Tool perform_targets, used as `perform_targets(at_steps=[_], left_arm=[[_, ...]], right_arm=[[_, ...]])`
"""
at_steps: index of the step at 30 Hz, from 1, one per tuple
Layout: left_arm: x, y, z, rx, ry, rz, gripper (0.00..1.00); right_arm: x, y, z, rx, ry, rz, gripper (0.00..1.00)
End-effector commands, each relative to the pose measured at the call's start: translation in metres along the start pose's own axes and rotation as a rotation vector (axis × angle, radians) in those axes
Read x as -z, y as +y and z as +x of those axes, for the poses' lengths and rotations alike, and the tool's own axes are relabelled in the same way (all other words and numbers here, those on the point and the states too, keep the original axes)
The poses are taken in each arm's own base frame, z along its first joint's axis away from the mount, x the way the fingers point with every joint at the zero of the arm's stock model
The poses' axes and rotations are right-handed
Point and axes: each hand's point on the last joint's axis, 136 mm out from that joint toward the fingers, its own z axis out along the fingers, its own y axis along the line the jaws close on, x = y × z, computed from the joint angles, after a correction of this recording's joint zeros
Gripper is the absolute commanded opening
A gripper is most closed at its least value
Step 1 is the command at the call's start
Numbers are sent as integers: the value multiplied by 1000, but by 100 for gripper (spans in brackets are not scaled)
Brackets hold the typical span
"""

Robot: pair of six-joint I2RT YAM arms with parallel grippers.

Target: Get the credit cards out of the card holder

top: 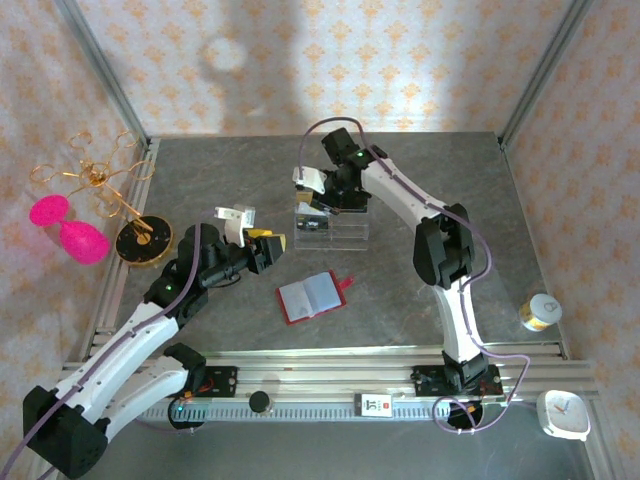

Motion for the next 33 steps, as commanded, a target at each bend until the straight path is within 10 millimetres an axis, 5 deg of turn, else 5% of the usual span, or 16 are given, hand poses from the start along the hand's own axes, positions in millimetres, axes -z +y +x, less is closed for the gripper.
perform_targets(at_steps=[1,6,12,17,21,23,28,33], left_arm=[[3,-10,-17,-23,-42,39,48],[4,-15,-20,-1,-64,72,49],[12,-16,-22,47,-136,93,53],[20,-10,-21,91,-199,83,53],[29,6,-16,137,-246,14,55],[31,23,-5,170,-240,-59,57],[27,39,23,197,-164,-118,56],[26,51,39,245,-134,-160,52]], right_arm=[[8,-10,-5,-5,-2,35,21],[34,-13,-36,-18,-132,85,39],[76,5,-79,-111,-345,53,43],[85,22,-107,-392,-554,38,42],[65,22,-69,-820,-570,200,42],[49,41,-41,-953,-525,218,42],[2,120,12,-973,-283,334,43],[-35,196,21,-884,-162,300,42]])
